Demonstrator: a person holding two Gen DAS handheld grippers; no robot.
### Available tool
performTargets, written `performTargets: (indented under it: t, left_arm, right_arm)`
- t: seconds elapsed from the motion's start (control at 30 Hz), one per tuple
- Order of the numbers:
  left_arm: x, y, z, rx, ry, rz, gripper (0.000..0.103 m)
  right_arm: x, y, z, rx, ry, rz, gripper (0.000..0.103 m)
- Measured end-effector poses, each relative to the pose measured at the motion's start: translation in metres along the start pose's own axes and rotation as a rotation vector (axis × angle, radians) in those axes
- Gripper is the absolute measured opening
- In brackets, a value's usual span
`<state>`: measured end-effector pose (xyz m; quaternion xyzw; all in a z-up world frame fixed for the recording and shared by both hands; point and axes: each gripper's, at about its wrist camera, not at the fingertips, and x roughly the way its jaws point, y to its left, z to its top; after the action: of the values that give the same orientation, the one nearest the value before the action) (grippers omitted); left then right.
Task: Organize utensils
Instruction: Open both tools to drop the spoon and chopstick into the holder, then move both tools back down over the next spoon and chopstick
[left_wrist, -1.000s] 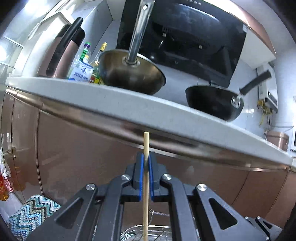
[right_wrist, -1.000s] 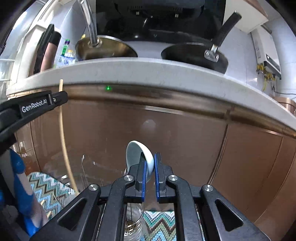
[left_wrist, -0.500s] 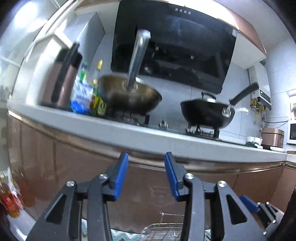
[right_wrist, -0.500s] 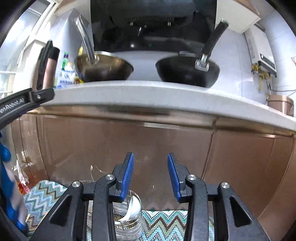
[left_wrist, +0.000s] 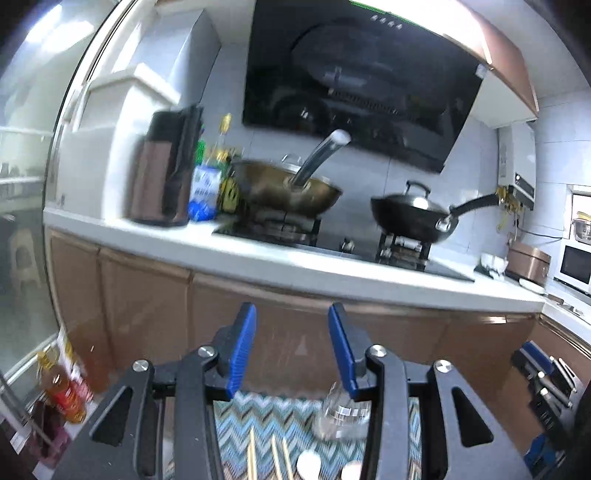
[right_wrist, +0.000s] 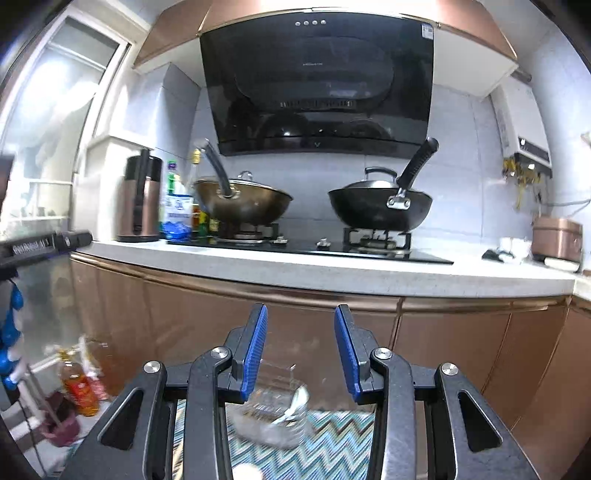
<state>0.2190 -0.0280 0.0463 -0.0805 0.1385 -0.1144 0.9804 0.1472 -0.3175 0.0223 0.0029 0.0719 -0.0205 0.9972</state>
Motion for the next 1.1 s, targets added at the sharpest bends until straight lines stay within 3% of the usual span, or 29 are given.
performTargets:
  t: [0.2,0.33,0.8,0.9,1.1]
  left_arm:
    - [-0.013,0.026,-0.025,0.005,0.143,-0.014,0.039]
    - [0.004,0.04,-0.05,-0.004,0.282,-0.043,0.038]
    - [0.156,0.083,-0.174,-0.082,0.817,-0.062,0.036]
    - [0.186,0.091,-0.192,-0.114,0.895,-0.061,0.033]
    - [0.225,0.095,-0.213,-0.122,0.971,-0.054,0.03]
  right_arm:
    - [-0.017,-0.003,-0.017,0.056,0.116,0.102,0.037]
    - [-0.007,-0.008,-0.045,0.091,0.219,0.155,0.037]
    - [0.086,-0.014,-0.16,0.128,0.578,0.253,0.037]
    - [0.111,-0.014,-0.186,0.149,0.659,0.285,0.035]
    - [0.146,-0.014,-0.216,0.171,0.745,0.327,0.033]
